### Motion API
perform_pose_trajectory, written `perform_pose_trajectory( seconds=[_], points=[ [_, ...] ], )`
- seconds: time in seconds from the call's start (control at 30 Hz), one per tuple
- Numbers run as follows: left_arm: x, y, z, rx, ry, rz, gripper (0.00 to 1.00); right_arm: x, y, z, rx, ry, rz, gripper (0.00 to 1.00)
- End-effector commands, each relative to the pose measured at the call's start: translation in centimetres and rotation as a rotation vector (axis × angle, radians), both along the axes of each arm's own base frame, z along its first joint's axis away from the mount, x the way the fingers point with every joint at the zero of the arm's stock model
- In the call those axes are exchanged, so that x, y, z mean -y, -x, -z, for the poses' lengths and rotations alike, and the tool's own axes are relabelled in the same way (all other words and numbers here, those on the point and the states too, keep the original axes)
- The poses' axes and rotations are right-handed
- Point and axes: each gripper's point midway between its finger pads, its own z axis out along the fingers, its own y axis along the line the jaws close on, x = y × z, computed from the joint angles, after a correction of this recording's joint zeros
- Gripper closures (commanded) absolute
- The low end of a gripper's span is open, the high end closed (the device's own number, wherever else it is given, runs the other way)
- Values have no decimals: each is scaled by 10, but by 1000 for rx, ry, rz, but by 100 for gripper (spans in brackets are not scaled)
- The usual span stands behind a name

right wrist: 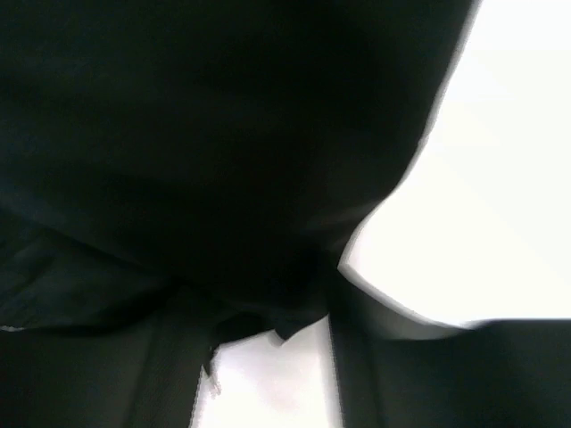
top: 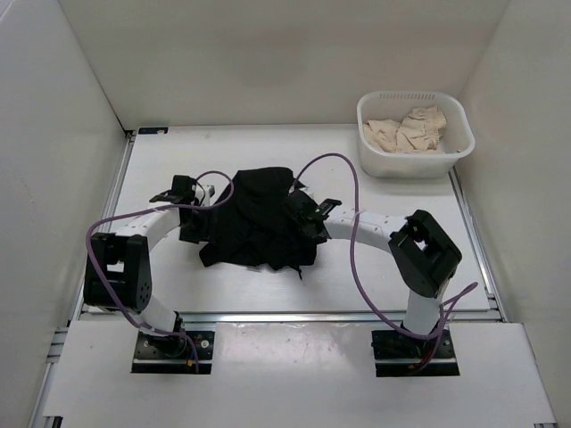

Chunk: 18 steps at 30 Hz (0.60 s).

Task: Fold and stack the trousers
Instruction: Flatten the trousers out

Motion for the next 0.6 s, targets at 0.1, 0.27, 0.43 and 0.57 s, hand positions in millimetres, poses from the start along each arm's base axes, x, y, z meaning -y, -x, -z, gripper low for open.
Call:
perform_pose_trajectory(
  seconds=[0.1, 0.27, 0.43, 0.57],
  points=[
    [17, 22, 5, -15, 75, 49, 86, 58, -46, 0, 79, 44, 240, 99],
    [-17, 36, -19, 63, -37, -33, 86, 83, -97, -68, 222, 19, 239, 100],
    [-23, 79, -47, 65, -35, -45, 86, 68, -122, -149, 335, -25, 114, 100],
    [-18, 86, -64, 95, -29, -19, 58, 14, -122, -188, 275, -186, -82, 81]
  ],
)
